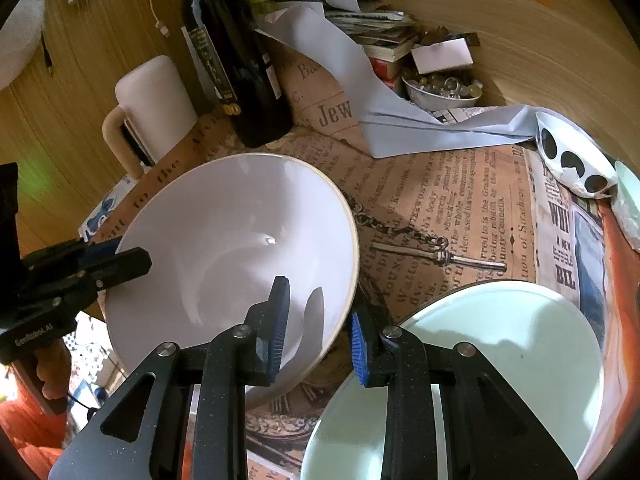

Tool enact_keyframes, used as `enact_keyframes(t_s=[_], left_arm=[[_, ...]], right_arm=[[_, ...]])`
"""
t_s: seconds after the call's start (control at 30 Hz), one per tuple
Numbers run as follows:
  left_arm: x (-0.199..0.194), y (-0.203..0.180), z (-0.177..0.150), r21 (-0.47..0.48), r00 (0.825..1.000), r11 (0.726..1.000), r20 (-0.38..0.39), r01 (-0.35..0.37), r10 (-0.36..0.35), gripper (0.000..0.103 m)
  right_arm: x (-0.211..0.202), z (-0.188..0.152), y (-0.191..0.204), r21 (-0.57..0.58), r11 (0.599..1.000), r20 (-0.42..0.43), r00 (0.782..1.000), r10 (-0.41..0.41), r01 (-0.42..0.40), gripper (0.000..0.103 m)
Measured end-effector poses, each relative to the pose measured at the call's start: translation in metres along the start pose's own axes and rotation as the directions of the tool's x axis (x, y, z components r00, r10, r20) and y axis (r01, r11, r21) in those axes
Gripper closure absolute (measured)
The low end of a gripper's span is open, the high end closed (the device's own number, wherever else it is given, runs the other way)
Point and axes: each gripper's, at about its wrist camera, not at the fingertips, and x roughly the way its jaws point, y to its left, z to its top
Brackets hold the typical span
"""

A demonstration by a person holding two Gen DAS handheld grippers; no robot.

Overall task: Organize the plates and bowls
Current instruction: 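Lower the pink-grey bowl onto the mint green plate and open the left gripper, then reach to the white bowl with black dots and grasp its rim with the left gripper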

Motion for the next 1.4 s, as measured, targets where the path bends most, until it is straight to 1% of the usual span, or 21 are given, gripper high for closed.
enact_keyframes(t_s=[0.13,0.2,0.23,0.33,0.4,0.43,0.47,0.53,0.63,0.7,0.77,0.8,0.87,0.9,0.93,1.1,1.23,1.27,1.4], left_arm=[[0.0,-0.001,0.0,0.009,1.0,1.0,-0.003,-0.014,0.014,0.076],[-0.003,-0.002,0.003,0.029,0.998,0.997,0.021,-0.065,0.064,0.076],[-0.005,-0.003,0.005,0.034,0.997,0.997,0.031,-0.076,0.075,0.076],[-0.016,-0.004,0.013,0.033,0.995,0.996,0.066,-0.078,0.076,0.075],[-0.024,-0.008,0.019,0.043,0.992,0.996,0.098,-0.083,0.079,0.074],[-0.028,-0.011,0.022,0.05,0.991,0.995,0.111,-0.084,0.078,0.07],[-0.033,-0.016,0.027,0.06,0.989,0.995,0.132,-0.082,0.073,0.068],[-0.04,-0.023,0.035,0.079,0.985,0.994,0.164,-0.075,0.061,0.057],[-0.048,-0.039,0.049,0.113,0.979,0.993,0.204,-0.046,0.022,0.05],[-0.049,-0.049,0.06,0.129,0.975,0.992,0.22,-0.016,-0.013,0.046],[-0.048,-0.057,0.069,0.14,0.973,0.99,0.226,0.005,-0.037,0.044],[-0.045,-0.063,0.076,0.156,0.973,0.988,0.226,0.016,-0.052,0.043],[-0.039,-0.073,0.085,0.183,0.973,0.983,0.224,0.019,-0.06,0.04],[-0.032,-0.079,0.091,0.194,0.974,0.981,0.219,0.018,-0.062,0.04],[-0.027,-0.084,0.095,0.201,0.975,0.979,0.21,0.025,-0.068,0.039],[0.011,-0.106,0.121,0.215,0.985,0.972,0.124,0.089,-0.117,0.039],[0.051,-0.125,0.141,0.229,0.992,0.969,0.064,0.092,-0.109,0.039],[0.063,-0.13,0.146,0.229,0.993,0.969,0.047,0.091,-0.105,0.039],[0.104,-0.144,0.157,0.233,0.996,0.969,-0.014,0.087,-0.086,0.039]], right_arm=[[-0.011,0.002,-0.001,-0.014,1.0,0.032,0.999,-0.017,0.018,0.077],[-0.019,0.003,-0.004,-0.009,1.0,0.051,0.998,-0.02,0.021,0.074],[-0.026,0.003,-0.008,-0.001,1.0,0.068,0.997,-0.025,0.026,0.071],[-0.042,0.005,-0.02,0.026,0.999,0.108,0.993,-0.047,0.044,0.064],[-0.054,0.004,-0.029,0.046,0.997,0.135,0.989,-0.067,0.061,0.064],[-0.06,0.005,-0.034,0.057,0.996,0.15,0.986,-0.078,0.071,0.064],[-0.065,0.005,-0.039,0.067,0.995,0.162,0.983,-0.09,0.08,0.064],[-0.081,0.004,-0.05,0.093,0.99,0.197,0.973,-0.119,0.102,0.062],[-0.104,0.005,-0.066,0.131,0.983,0.246,0.957,-0.157,0.127,0.061],[-0.119,0.006,-0.077,0.157,0.977,0.276,0.943,-0.186,0.146,0.061],[-0.133,0.008,-0.087,0.177,0.971,0.3,0.93,-0.211,0.163,0.061],[-0.137,0.008,-0.092,0.185,0.968,0.308,0.925,-0.223,0.172,0.06],[-0.149,0.01,-0.105,0.206,0.958,0.325,0.91,-0.259,0.199,0.056],[-0.154,0.01,-0.111,0.218,0.953,0.332,0.902,-0.277,0.212,0.051],[-0.157,0.011,-0.118,0.231,0.947,0.336,0.894,-0.295,0.225,0.049],[-0.164,0.019,-0.146,0.272,0.927,0.339,0.876,-0.345,0.26,0.049],[-0.157,0.027,-0.169,0.297,0.915,0.321,0.873,-0.366,0.274,0.049],[-0.152,0.031,-0.178,0.307,0.913,0.311,0.879,-0.362,0.268,0.049],[-0.136,0.039,-0.202,0.336,0.904,0.28,0.888,-0.365,0.266,0.049]])
